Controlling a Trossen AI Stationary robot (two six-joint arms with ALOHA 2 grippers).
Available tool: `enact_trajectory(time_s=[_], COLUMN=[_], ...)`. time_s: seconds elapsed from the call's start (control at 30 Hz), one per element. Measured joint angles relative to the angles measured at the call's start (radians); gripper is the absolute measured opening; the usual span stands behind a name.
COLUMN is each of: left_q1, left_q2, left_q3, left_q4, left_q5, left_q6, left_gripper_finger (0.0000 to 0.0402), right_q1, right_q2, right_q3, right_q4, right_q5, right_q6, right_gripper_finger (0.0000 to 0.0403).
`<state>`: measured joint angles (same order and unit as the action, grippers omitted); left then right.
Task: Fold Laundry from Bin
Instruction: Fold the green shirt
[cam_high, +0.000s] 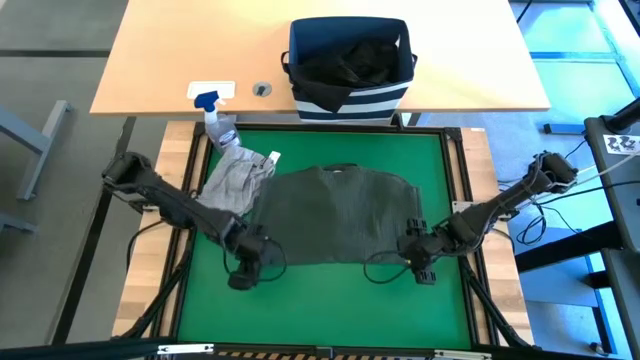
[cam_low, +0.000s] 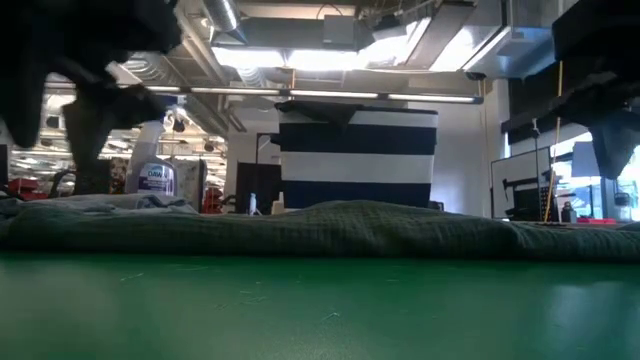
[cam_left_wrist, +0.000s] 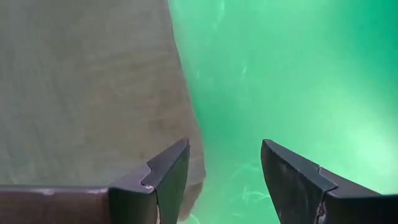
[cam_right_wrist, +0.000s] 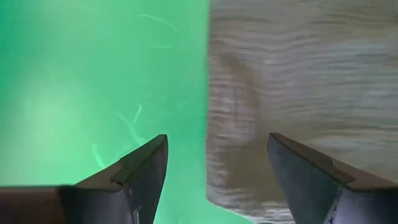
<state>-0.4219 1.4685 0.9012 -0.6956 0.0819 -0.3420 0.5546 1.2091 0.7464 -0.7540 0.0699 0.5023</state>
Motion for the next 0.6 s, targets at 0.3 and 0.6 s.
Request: enact_trajectory(time_s=[0.3,0.6], left_q1=[-0.079,-0.097], left_q2=[0.139,0.218], left_q3=[0.0,0.003], left_q4=[-0.026,-0.025], left_q5=[-0.228,-0.19], left_q6=[-0.081,-0.094], left_gripper_finger=[0.0195,0.0177], right_q1=[0.009,0.009], right_q2=[0.053,0.129], right_q3=[0.0,0.0], right_q4=[0.056,0.049], right_q5=[0.053,0.047], right_q6=[-0.005,0.017], right_gripper_finger=[0.0275,0.0274])
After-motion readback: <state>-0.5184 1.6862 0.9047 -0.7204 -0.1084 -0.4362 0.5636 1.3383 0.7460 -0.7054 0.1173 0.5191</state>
